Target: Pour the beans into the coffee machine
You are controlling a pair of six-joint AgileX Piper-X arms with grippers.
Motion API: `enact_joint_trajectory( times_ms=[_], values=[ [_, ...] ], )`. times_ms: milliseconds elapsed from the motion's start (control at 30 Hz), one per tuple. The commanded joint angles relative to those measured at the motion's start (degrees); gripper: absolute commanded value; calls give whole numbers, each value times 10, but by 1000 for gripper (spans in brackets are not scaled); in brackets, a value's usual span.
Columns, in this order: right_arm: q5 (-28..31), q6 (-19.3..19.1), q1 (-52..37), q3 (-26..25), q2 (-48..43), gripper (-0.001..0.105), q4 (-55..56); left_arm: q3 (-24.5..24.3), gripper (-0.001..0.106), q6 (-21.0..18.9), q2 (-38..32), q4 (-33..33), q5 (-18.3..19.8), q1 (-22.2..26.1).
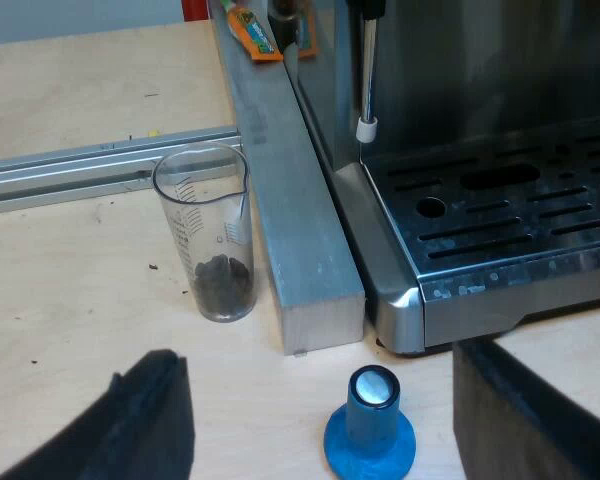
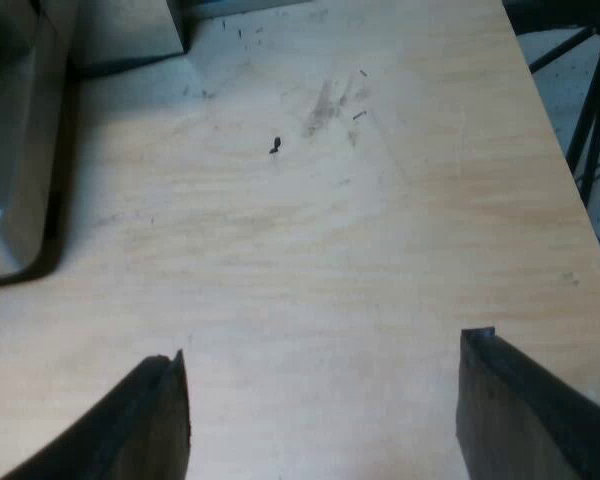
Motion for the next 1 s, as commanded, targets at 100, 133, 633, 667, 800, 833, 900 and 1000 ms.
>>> enact_joint_trajectory(
  times_ms=[100,133,633,667,800,833,900,1000],
  values=[
    [0,3,-3,-5,-26,59,-29,-1,59,-28,-77,-7,-6,-1],
    [0,3,-3,-9,-24,59,-30,-4,60,-35,-77,-7,-6,-1],
    [-127,-6,33,-166,104,59,-19,-89,79,-35,-76,-8,-6,-1],
    [-141,-6,45,-175,117,59,-19,-89,78,-35,-76,-11,-6,-1],
    [-191,-30,89,-197,160,59,-23,-89,75,-35,-69,-12,-6,-1],
    [-202,-36,105,-198,168,59,-29,-89,75,-35,-68,-12,-6,-1],
    [-226,-55,138,-198,187,59,-46,-89,75,-35,-67,-12,-6,-1],
    [-250,-87,190,-198,218,59,-64,-89,75,-35,-67,-15,-6,-1]
  ],
)
